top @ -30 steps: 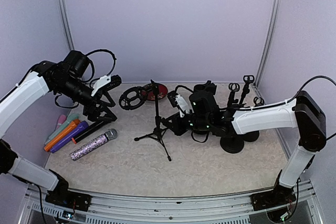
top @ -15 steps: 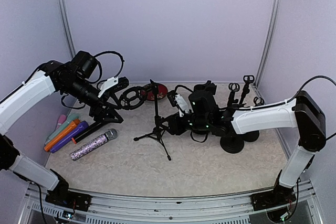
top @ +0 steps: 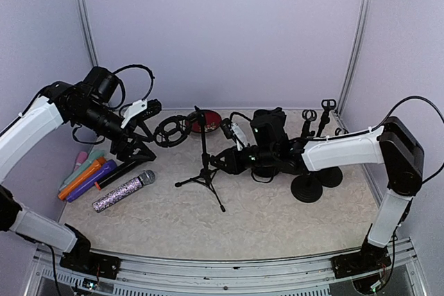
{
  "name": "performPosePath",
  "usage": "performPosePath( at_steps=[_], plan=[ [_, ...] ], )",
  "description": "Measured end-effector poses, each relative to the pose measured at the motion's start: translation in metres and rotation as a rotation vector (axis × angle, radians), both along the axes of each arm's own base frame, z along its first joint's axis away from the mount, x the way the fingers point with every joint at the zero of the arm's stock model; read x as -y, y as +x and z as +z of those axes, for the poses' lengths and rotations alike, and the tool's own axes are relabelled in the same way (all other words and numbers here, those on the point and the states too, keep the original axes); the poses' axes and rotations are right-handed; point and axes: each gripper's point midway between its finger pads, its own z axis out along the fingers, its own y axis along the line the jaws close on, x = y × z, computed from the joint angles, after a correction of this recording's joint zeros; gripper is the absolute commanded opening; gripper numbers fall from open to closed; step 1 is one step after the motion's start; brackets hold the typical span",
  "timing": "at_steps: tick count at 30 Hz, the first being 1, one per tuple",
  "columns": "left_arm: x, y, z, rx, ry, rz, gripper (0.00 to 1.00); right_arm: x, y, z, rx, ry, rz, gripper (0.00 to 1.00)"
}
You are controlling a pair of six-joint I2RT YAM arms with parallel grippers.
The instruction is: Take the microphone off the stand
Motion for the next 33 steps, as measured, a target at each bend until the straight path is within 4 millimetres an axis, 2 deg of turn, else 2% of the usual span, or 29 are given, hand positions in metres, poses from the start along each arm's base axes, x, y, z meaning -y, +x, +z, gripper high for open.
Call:
performPosePath(
  at_steps=[2, 5, 9, 15, 23, 27, 33],
  plan=[
    [-0.01, 0.002, 0.001, 0.011, -0.005, 0.021, 0.74, -0.001, -0.003, 0.002, -0.013, 0.011, 0.021, 0.42],
    [-0.023, 0.003, -0.002, 0.014, -0.004, 0.05, 0.74, -0.006, -0.008, 0.004, -0.03, 0.03, 0.061, 0.44],
    [-0.035, 0.004, -0.011, 0.003, 0.005, 0.075, 0.74, -0.012, -0.01, 0.003, -0.041, 0.042, 0.096, 0.37],
    [-0.039, 0.001, -0.014, 0.005, 0.003, 0.073, 0.74, -0.018, -0.01, 0.003, -0.056, 0.052, 0.109, 0.24],
    [-0.03, -0.001, -0.013, -0.014, -0.021, 0.053, 0.73, -0.017, -0.007, 0.003, -0.089, 0.058, 0.079, 0.0],
    [-0.016, 0.003, -0.019, -0.029, -0.011, 0.038, 0.73, -0.017, -0.006, 0.0, -0.095, 0.057, 0.04, 0.0],
    [-0.004, 0.019, -0.019, -0.02, -0.004, 0.053, 0.73, -0.019, -0.013, 0.0, -0.064, 0.045, -0.059, 0.0]
  ],
)
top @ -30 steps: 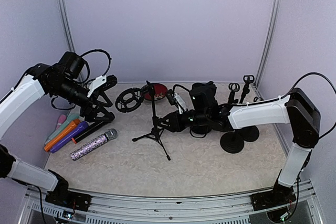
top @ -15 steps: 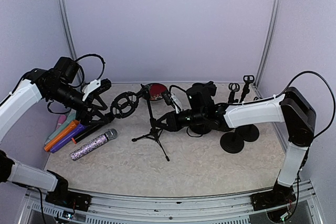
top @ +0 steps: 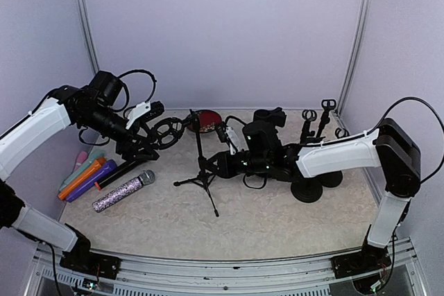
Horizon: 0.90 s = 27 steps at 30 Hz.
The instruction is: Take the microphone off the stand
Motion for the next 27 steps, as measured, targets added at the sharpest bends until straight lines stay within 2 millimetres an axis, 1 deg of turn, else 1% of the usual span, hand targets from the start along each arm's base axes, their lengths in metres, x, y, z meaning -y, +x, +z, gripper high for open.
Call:
performPosePath(
  at_steps=[4, 8, 13, 20, 24, 25, 26, 27],
  plan=[
    [0.001, 0.009, 0.002, 0.017, 0.002, 0.019, 0.73, 0.004, -0.002, -0.002, 0.017, -0.022, -0.088, 0.0],
    [0.001, 0.013, 0.003, 0.027, 0.003, 0.031, 0.73, 0.011, -0.002, -0.002, 0.043, -0.043, -0.171, 0.0],
    [0.001, 0.016, 0.003, 0.036, 0.006, 0.042, 0.73, 0.014, 0.0, -0.004, 0.099, -0.1, -0.241, 0.0],
    [-0.002, 0.018, 0.003, 0.035, 0.008, 0.055, 0.76, 0.014, 0.004, -0.005, 0.282, -0.285, -0.303, 0.0],
    [-0.012, 0.024, 0.003, 0.036, 0.008, 0.086, 0.79, 0.014, 0.007, -0.005, 0.38, -0.38, -0.333, 0.0],
    [-0.016, 0.026, 0.002, 0.036, 0.009, 0.097, 0.8, 0.014, 0.007, -0.005, 0.395, -0.395, -0.337, 0.04],
    [-0.02, 0.028, 0.001, 0.035, 0.009, 0.109, 0.82, 0.015, 0.008, -0.005, 0.406, -0.403, -0.343, 0.11],
    [-0.025, 0.029, -0.001, 0.032, 0.011, 0.123, 0.83, 0.016, 0.008, -0.005, 0.417, -0.415, -0.346, 0.23]
  ],
)
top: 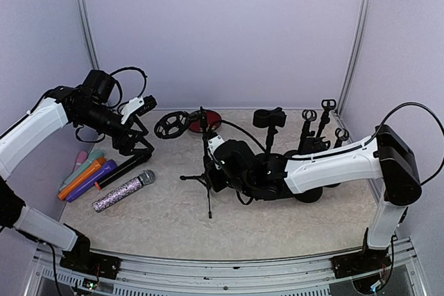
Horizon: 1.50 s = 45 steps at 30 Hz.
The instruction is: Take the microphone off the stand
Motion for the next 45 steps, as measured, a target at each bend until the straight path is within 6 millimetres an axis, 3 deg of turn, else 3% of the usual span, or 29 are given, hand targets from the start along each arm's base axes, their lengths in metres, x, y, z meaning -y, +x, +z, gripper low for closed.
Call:
performPosePath(
  at_steps=[3, 5, 7, 9, 12, 18, 23, 27, 32, 38, 45],
  plan=[
    [-0.015, 0.001, -0.009, -0.012, 0.006, 0.042, 0.86, 0.004, 0.003, 0.0, 0.017, -0.014, -0.019, 0.62],
    [-0.025, -0.001, -0.02, -0.032, 0.016, 0.069, 0.98, 0.01, 0.004, -0.006, 0.016, -0.029, -0.033, 0.81],
    [-0.036, -0.002, -0.03, -0.047, 0.023, 0.103, 0.99, 0.014, 0.002, -0.012, 0.006, -0.039, -0.035, 0.94],
    [-0.05, -0.003, -0.041, -0.064, 0.034, 0.146, 0.99, 0.02, 0.0, -0.014, -0.008, -0.031, -0.036, 1.0],
    [-0.067, -0.003, -0.053, -0.075, 0.051, 0.202, 0.99, 0.022, -0.004, 0.0, -0.032, 0.034, -0.023, 0.98],
    [-0.087, 0.003, -0.056, -0.046, 0.066, 0.28, 0.99, 0.03, -0.017, 0.041, -0.2, 0.382, 0.017, 0.78],
    [-0.102, 0.022, -0.04, 0.047, 0.068, 0.387, 0.99, 0.033, -0.011, 0.031, -0.361, 0.515, 0.015, 0.68],
    [-0.122, 0.04, -0.013, 0.177, 0.06, 0.505, 0.99, 0.021, -0.015, 0.019, -0.476, 0.579, 0.051, 0.6],
    [-0.138, 0.045, 0.018, 0.295, 0.027, 0.575, 0.99, 0.007, -0.021, 0.0, -0.578, 0.609, 0.097, 0.48],
    [-0.135, 0.048, 0.007, 0.252, 0.026, 0.56, 0.98, 0.0, -0.018, -0.005, -0.629, 0.642, 0.123, 0.38],
    [-0.129, 0.045, 0.001, 0.229, 0.011, 0.527, 0.97, -0.001, -0.012, 0.003, -0.628, 0.678, 0.141, 0.38]
  ],
)
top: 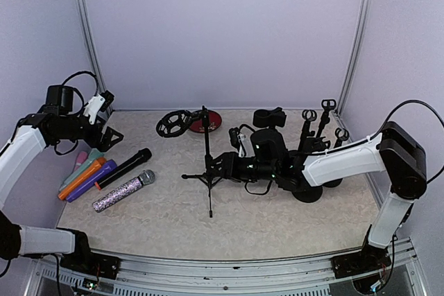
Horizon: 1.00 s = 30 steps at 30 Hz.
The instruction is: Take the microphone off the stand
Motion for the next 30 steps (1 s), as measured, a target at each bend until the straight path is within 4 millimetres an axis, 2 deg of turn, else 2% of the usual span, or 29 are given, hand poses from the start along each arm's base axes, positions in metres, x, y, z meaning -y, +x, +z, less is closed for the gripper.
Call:
performPosePath(
  at_steps=[3, 11, 15, 17, 18, 20, 22, 25, 30],
  plan=[
    [0.002, -0.002, -0.003, -0.01, -0.006, -0.013, 0.95, 0.001, 0.001, 0.001, -0.002, 0.004, 0.006, 0.33],
    [0.006, -0.008, -0.008, -0.038, -0.011, -0.042, 0.92, 0.001, 0.0, -0.002, -0.01, 0.0, 0.017, 0.07],
    [0.007, -0.01, -0.009, -0.042, -0.011, -0.052, 0.91, 0.0, 0.002, -0.001, -0.002, 0.002, 0.019, 0.03],
    [0.008, -0.011, -0.009, -0.044, -0.009, -0.057, 0.91, 0.0, 0.002, -0.001, 0.002, 0.001, 0.02, 0.07],
    [0.008, -0.011, -0.01, -0.045, -0.009, -0.06, 0.91, 0.0, 0.002, -0.001, 0.003, 0.0, 0.021, 0.14],
    [0.009, -0.012, -0.011, -0.05, -0.007, -0.066, 0.9, 0.0, 0.002, -0.001, 0.01, -0.003, 0.024, 0.37],
    [0.009, -0.013, -0.013, -0.06, -0.006, -0.071, 0.9, 0.0, 0.001, -0.001, 0.021, -0.008, 0.033, 0.45],
    [0.01, -0.015, -0.015, -0.069, -0.005, -0.078, 0.9, 0.001, 0.002, 0.0, 0.028, -0.01, 0.037, 0.46],
    [0.011, -0.019, -0.017, -0.082, -0.007, -0.09, 0.9, 0.004, 0.009, 0.007, 0.027, 0.026, 0.053, 0.39]
  ],
)
